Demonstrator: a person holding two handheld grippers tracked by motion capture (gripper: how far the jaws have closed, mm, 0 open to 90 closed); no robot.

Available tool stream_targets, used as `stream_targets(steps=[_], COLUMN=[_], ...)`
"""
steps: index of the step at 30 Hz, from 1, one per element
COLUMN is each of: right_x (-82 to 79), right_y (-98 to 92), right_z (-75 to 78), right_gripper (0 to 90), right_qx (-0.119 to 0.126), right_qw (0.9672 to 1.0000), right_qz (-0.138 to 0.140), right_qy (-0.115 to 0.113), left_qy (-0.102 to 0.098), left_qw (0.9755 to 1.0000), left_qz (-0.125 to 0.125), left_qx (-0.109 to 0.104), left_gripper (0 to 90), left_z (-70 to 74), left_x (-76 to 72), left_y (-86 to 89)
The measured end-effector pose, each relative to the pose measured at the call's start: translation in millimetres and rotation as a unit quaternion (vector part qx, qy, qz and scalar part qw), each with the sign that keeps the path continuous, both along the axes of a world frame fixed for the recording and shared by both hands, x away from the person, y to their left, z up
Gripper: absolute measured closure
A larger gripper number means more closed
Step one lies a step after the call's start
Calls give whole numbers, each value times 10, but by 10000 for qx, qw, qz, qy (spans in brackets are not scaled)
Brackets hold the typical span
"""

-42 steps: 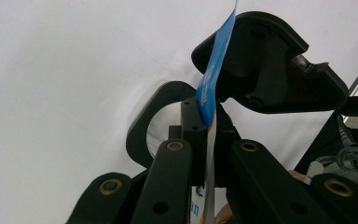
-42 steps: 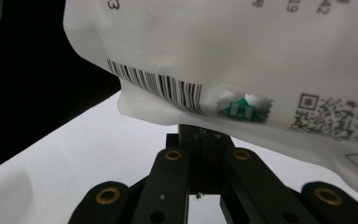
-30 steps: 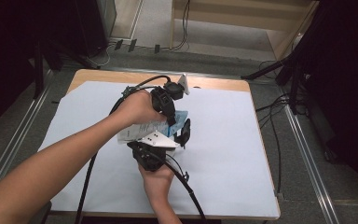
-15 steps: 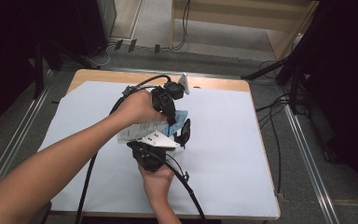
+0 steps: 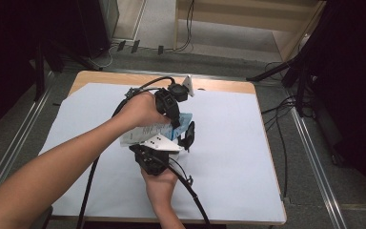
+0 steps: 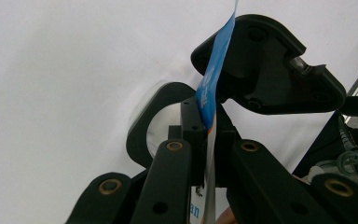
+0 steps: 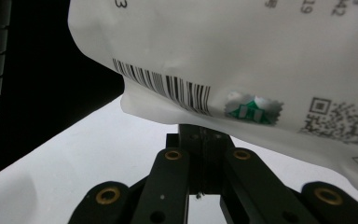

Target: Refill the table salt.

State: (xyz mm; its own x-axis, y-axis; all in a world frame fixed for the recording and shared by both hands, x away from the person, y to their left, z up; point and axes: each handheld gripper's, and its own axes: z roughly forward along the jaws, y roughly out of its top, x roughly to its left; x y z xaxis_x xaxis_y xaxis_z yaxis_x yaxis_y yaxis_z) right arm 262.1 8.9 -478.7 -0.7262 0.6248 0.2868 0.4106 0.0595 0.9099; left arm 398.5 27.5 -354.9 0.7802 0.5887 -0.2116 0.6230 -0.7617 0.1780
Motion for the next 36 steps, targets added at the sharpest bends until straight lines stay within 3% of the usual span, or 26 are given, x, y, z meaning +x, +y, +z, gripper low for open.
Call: stream_targets(steps=[36], right_x=[7], right_y=[14], right_z=[17], right_gripper=[900], right_qx=[6], right_qw=[10000], right_qz=[65], right_qy=[-54], left_qy=[47], left_qw=[10000], left_qz=[-2], left_qx=[83], left_gripper=[891], left_z=[2], left_x=[-13], left_y=[-64])
